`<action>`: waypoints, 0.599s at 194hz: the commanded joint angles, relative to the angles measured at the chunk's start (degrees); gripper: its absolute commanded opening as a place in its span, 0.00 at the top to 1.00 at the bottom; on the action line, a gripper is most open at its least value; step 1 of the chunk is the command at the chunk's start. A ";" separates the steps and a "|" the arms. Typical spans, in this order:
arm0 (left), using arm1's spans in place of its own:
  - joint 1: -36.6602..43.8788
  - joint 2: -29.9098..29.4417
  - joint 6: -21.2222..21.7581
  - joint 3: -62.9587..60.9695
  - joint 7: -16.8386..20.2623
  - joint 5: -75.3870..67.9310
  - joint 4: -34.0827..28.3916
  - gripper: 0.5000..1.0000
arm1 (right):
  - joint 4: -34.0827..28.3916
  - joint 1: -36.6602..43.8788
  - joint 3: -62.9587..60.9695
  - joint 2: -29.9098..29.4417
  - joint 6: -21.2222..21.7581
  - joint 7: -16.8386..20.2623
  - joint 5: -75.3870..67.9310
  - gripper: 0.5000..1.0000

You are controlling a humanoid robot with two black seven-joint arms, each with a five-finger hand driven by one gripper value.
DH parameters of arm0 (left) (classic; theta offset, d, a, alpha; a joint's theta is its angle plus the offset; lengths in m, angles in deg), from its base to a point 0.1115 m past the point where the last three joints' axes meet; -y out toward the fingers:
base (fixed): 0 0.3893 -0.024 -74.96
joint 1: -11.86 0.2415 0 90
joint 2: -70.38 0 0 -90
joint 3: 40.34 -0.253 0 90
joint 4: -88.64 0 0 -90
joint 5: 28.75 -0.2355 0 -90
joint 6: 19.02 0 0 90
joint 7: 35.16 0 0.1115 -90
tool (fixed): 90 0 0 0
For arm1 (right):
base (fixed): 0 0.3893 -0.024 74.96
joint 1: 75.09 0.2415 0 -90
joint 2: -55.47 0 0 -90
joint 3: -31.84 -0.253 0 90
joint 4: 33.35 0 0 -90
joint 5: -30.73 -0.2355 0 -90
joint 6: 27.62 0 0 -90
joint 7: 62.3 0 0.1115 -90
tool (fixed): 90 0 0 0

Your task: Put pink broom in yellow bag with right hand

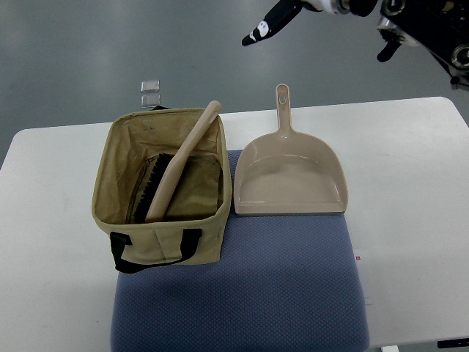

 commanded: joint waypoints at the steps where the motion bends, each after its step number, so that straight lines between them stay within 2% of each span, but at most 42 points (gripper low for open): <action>1: 0.00 0.00 0.00 0.00 0.00 -0.01 0.00 0.00 | 0.51 -6.00 -11.83 -0.42 -4.98 -0.34 -6.06 0.14; 20: 0.00 0.00 0.00 0.00 0.00 -0.01 -0.17 0.00 | 0.51 -13.38 -21.32 -1.39 -11.31 -2.62 -14.93 0.14; 42: -0.09 0.00 0.09 0.00 0.00 -0.01 -0.17 0.00 | 1.12 -19.27 -26.25 -2.88 -15.09 -6.93 -25.13 0.14; 76: 0.00 0.00 0.09 0.00 0.00 -0.01 -0.26 0.00 | 4.29 -26.22 -26.95 -5.78 -14.92 -13.87 -41.21 0.14; 106: 0.00 0.00 0.18 0.00 -0.09 -0.01 -0.35 0.00 | 6.66 -30.00 -27.04 -10.26 -15.00 -20.90 -45.35 0.14; 116: 0.00 0.00 0.09 0.00 -0.09 -0.01 -0.35 0.00 | 7.36 -30.97 -27.04 -11.68 -15.00 -22.05 -45.35 0.14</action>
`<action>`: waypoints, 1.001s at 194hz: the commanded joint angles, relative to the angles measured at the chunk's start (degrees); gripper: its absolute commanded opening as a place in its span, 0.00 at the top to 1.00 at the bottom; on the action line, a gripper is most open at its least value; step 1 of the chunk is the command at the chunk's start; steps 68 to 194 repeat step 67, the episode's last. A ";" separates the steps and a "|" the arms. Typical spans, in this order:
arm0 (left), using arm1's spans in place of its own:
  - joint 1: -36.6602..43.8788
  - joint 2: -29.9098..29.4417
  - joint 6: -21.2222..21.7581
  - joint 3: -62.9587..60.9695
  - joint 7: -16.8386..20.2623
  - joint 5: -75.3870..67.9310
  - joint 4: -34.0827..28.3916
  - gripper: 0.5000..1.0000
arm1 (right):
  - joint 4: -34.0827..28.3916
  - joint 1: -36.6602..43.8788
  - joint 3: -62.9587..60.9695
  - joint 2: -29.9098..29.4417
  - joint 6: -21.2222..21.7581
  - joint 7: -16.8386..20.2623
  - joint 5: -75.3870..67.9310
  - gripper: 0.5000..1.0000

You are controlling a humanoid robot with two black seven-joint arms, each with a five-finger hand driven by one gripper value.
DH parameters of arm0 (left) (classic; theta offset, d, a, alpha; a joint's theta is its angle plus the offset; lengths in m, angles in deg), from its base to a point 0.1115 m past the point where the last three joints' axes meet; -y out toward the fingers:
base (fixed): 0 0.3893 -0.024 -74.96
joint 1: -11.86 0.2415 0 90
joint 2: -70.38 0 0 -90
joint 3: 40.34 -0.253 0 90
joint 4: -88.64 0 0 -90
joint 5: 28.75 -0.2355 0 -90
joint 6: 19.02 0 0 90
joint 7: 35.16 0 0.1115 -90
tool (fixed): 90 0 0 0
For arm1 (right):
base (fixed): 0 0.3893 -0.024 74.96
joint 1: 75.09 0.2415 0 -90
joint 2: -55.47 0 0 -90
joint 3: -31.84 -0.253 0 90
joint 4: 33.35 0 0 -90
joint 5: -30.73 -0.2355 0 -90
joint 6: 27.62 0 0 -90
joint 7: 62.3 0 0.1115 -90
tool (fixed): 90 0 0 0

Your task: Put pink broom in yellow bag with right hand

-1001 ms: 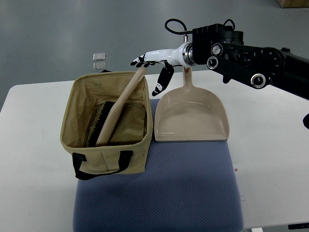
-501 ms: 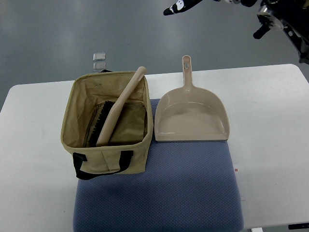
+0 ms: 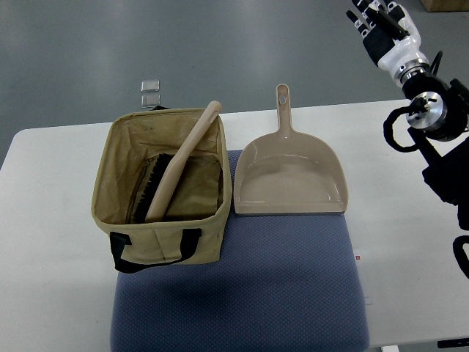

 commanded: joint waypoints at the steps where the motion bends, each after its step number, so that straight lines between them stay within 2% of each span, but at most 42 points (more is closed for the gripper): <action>1: 0.02 0.00 0.00 0.00 -0.03 -0.01 -0.01 0.00 | 1.83 -2.23 0.00 -3.53 0.07 -3.88 -1.06 0.14; 30: 0.02 0.00 0.00 0.08 -0.03 0.08 -0.01 0.00 | 2.09 -2.58 -0.09 -5.90 -0.54 -4.32 -1.06 0.14; 194: 0.02 0.00 0.17 0.08 -0.03 0.08 0.08 0.00 | 2.36 -2.67 0.00 -6.25 -0.54 -4.32 -1.15 0.14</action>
